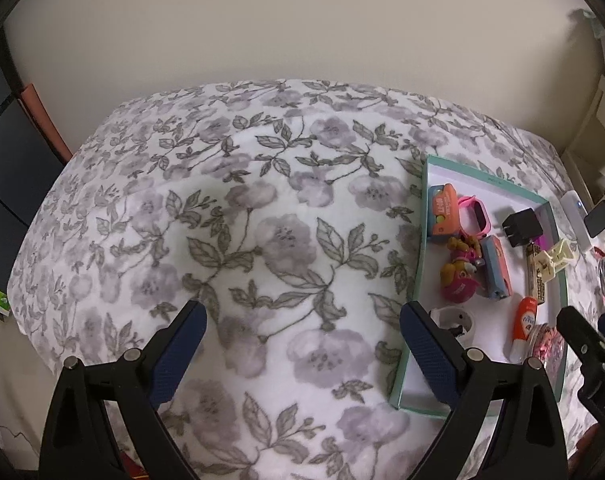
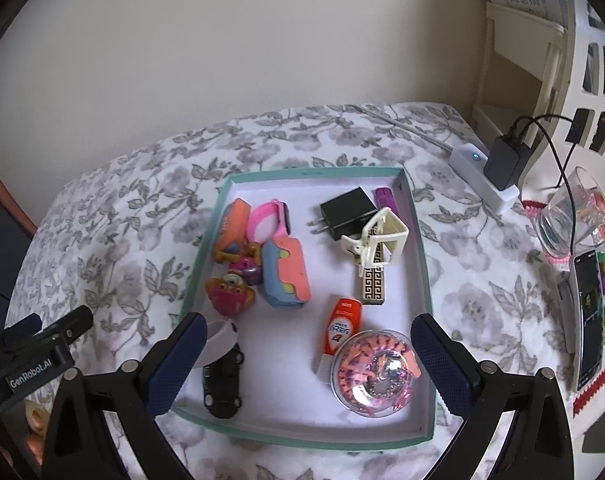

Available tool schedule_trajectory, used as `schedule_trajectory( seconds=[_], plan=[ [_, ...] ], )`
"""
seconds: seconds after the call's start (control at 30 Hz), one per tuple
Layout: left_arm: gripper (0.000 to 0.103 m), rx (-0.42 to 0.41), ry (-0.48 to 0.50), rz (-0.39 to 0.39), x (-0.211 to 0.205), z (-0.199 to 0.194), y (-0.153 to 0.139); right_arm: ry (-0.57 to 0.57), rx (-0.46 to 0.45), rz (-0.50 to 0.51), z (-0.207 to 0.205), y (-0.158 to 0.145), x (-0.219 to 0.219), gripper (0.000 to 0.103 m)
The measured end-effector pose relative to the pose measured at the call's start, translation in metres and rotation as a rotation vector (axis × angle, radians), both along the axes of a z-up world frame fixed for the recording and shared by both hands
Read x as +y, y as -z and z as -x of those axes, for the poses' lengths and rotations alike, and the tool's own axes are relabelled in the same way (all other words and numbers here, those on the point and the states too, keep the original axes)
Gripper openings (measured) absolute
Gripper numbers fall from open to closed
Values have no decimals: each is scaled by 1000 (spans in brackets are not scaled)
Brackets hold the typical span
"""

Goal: Organize rigid objects

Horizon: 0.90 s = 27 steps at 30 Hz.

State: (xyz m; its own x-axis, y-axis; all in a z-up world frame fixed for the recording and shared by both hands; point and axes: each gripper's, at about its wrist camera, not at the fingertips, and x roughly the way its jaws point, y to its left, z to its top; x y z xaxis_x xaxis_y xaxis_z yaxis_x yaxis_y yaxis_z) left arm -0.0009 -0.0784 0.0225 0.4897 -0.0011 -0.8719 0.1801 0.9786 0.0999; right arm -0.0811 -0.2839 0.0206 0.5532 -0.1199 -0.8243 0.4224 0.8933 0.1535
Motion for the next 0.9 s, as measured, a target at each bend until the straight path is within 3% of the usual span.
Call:
schedule_trajectory(
  seconds=[0.53, 0.9],
  plan=[
    [97, -9, 5, -6, 23, 25, -14, -70, 14, 70, 6, -12, 29, 103],
    [97, -6, -40, -54, 37, 32, -12, -96, -5, 106, 15, -23, 47, 103]
  ],
)
